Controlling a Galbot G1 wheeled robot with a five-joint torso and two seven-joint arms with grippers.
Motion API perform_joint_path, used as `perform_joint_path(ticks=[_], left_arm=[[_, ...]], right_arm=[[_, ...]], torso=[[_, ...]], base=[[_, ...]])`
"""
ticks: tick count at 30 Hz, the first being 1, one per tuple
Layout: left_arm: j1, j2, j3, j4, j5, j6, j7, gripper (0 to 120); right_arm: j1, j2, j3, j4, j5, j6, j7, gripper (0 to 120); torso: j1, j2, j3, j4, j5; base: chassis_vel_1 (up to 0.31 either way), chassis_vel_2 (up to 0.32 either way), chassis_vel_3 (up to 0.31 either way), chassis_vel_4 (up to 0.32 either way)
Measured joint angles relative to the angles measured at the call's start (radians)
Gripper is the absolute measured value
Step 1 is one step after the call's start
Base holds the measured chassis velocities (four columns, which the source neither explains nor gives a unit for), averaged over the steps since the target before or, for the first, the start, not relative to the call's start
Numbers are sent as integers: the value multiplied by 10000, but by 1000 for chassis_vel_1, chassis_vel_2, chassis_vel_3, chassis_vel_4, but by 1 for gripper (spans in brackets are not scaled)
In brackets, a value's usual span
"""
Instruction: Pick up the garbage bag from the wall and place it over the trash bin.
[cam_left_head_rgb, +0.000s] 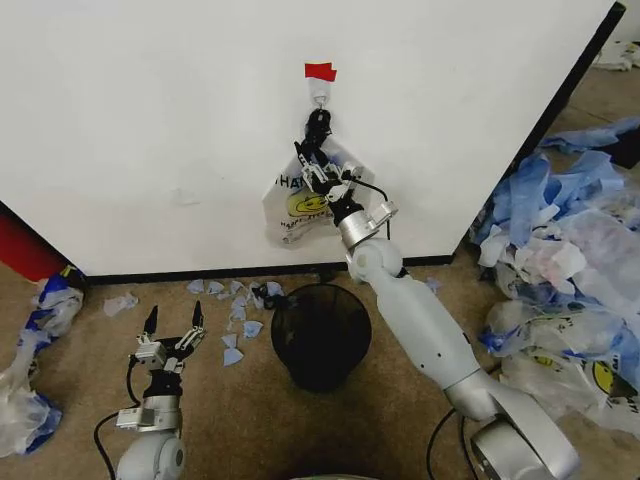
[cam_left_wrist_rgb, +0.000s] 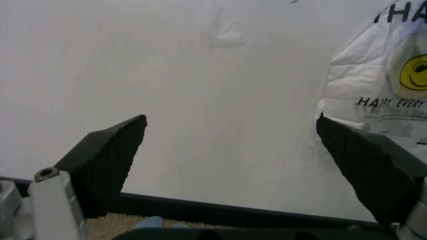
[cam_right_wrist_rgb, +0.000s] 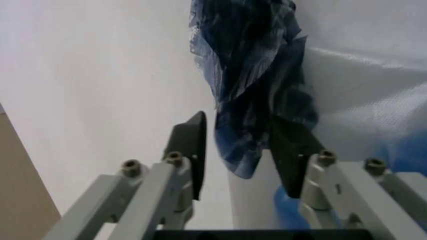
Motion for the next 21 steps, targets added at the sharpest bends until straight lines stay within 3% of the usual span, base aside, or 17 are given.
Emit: perform_joint_path(ticks=[8, 21], left_arm=[[-3, 14, -4, -1, -1, -10, -6, 100], [0, 4, 20, -33, 30, -38, -10, 100]], right_arm=[[-165, -118, 37, 161, -11, 0, 0, 0], [-767, -733, 49, 1039, -41, -35, 42, 0]], torso=[[0, 0, 0, 0, 0], [0, 1, 0, -1, 0]], base=[[0, 0, 0, 0], [0, 0, 0, 0]])
